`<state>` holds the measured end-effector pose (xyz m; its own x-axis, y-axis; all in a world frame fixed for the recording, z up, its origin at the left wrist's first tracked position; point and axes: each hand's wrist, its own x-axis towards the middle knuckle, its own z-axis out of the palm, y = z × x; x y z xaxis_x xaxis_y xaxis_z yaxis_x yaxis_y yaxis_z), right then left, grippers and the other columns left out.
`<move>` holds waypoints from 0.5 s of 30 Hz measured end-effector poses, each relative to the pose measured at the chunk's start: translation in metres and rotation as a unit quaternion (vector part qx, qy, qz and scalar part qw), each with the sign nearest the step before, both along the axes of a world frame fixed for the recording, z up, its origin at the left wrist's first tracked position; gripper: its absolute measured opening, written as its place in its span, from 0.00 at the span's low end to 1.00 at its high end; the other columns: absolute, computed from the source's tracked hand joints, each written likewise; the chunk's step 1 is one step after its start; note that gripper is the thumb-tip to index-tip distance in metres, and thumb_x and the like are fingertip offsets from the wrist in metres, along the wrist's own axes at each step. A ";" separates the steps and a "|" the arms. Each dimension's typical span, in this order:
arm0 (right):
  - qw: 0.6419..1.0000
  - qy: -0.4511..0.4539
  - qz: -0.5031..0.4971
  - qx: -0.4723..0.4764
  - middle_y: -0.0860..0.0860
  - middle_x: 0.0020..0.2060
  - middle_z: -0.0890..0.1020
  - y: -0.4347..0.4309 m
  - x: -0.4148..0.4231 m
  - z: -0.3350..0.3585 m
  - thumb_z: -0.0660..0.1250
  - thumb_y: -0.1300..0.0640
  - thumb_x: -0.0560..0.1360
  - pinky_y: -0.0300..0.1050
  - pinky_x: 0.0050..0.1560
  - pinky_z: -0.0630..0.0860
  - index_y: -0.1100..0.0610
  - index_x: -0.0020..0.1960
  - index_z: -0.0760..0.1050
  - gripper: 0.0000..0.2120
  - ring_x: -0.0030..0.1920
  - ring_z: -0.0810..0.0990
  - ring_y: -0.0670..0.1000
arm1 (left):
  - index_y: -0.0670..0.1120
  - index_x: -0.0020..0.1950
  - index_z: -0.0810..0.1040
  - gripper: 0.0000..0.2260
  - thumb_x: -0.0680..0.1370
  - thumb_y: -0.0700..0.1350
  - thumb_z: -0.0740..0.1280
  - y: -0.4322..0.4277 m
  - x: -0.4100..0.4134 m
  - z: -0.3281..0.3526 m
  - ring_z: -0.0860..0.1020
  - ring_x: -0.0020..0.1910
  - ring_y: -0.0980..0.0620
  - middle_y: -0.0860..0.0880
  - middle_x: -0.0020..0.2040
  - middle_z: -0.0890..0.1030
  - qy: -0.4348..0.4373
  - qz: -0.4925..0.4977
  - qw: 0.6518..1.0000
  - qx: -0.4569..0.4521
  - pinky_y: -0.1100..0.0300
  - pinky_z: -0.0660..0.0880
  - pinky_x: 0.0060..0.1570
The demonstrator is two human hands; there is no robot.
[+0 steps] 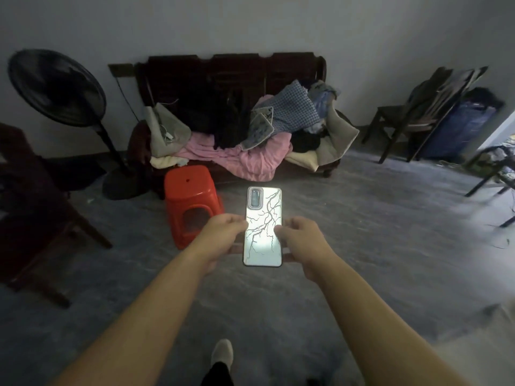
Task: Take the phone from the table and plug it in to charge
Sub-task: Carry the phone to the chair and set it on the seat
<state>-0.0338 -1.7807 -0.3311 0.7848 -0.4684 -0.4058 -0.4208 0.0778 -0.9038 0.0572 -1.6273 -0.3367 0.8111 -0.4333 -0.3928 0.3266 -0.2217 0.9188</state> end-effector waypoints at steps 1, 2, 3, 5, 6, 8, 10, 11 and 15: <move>1.000 0.002 0.000 0.000 0.64 0.50 0.86 -0.002 0.011 -0.001 0.65 0.64 0.79 0.48 0.34 0.84 0.70 0.54 0.76 0.08 0.41 0.85 0.55 | 0.42 0.51 0.83 0.07 0.83 0.38 0.65 -0.001 0.011 -0.004 0.85 0.33 0.61 0.54 0.36 0.88 0.004 0.001 1.000 0.000 0.66 0.78 0.28; 1.000 0.003 -0.001 0.002 0.63 0.49 0.86 -0.003 0.022 -0.003 0.65 0.64 0.79 0.49 0.35 0.85 0.69 0.54 0.76 0.08 0.41 0.85 0.55 | 0.42 0.52 0.82 0.07 0.83 0.38 0.65 -0.003 0.023 -0.007 0.86 0.34 0.60 0.54 0.36 0.88 0.011 0.001 1.000 0.001 0.65 0.79 0.29; 1.000 0.005 -0.002 0.002 0.63 0.48 0.86 -0.004 0.033 -0.004 0.65 0.64 0.79 0.50 0.36 0.85 0.69 0.54 0.77 0.08 0.41 0.85 0.55 | 0.42 0.53 0.82 0.07 0.83 0.39 0.64 -0.005 0.035 -0.011 0.86 0.35 0.58 0.53 0.37 0.88 0.018 0.002 1.000 0.001 0.63 0.79 0.30; 1.000 0.006 -0.004 -0.003 0.61 0.46 0.87 -0.007 0.060 -0.007 0.65 0.65 0.79 0.50 0.36 0.85 0.68 0.53 0.78 0.07 0.40 0.85 0.55 | 0.41 0.55 0.82 0.07 0.83 0.39 0.64 -0.009 0.063 -0.018 0.86 0.35 0.57 0.52 0.38 0.89 0.027 -0.005 1.000 -0.001 0.61 0.80 0.31; 1.000 0.005 -0.007 -0.003 0.60 0.45 0.87 -0.009 0.072 -0.008 0.65 0.65 0.78 0.50 0.36 0.84 0.67 0.51 0.78 0.05 0.39 0.84 0.54 | 0.42 0.54 0.82 0.07 0.83 0.39 0.64 -0.011 0.076 -0.020 0.86 0.35 0.57 0.52 0.38 0.89 0.028 -0.009 1.000 -0.002 0.62 0.80 0.31; 1.000 0.008 -0.013 -0.006 0.58 0.44 0.86 -0.014 0.099 -0.008 0.65 0.65 0.78 0.50 0.36 0.84 0.62 0.47 0.78 0.04 0.39 0.84 0.54 | 0.43 0.52 0.82 0.07 0.83 0.40 0.64 -0.018 0.106 -0.025 0.87 0.35 0.56 0.52 0.38 0.89 0.025 -0.019 0.999 -0.006 0.62 0.80 0.31; 0.999 0.012 -0.025 -0.016 0.58 0.43 0.86 -0.018 0.125 -0.006 0.66 0.65 0.78 0.52 0.38 0.85 0.59 0.43 0.77 0.06 0.39 0.84 0.55 | 0.44 0.52 0.83 0.07 0.83 0.40 0.64 -0.025 0.134 -0.027 0.86 0.36 0.56 0.52 0.38 0.89 0.025 -0.027 0.999 -0.010 0.62 0.79 0.30; 0.999 0.016 -0.030 -0.022 0.59 0.43 0.85 -0.020 0.136 -0.004 0.66 0.65 0.78 0.54 0.39 0.85 0.58 0.42 0.76 0.07 0.40 0.84 0.55 | 0.44 0.52 0.82 0.07 0.83 0.40 0.64 -0.028 0.147 -0.027 0.86 0.35 0.56 0.52 0.37 0.88 0.027 -0.030 0.999 -0.010 0.63 0.78 0.28; 0.998 0.026 -0.052 -0.035 0.61 0.42 0.81 -0.033 0.175 0.008 0.67 0.65 0.76 0.65 0.45 0.83 0.66 0.47 0.75 0.03 0.41 0.80 0.56 | 0.41 0.57 0.81 0.07 0.83 0.39 0.64 -0.047 0.191 -0.025 0.84 0.40 0.52 0.47 0.46 0.86 0.035 -0.049 0.998 -0.015 0.61 0.78 0.32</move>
<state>0.1411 -1.8135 -0.3227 0.7092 -0.5746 -0.4085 -0.4612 0.0600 -0.8853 0.2485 -1.6747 -0.3614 0.7354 -0.5214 -0.4328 0.3689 -0.2278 0.9011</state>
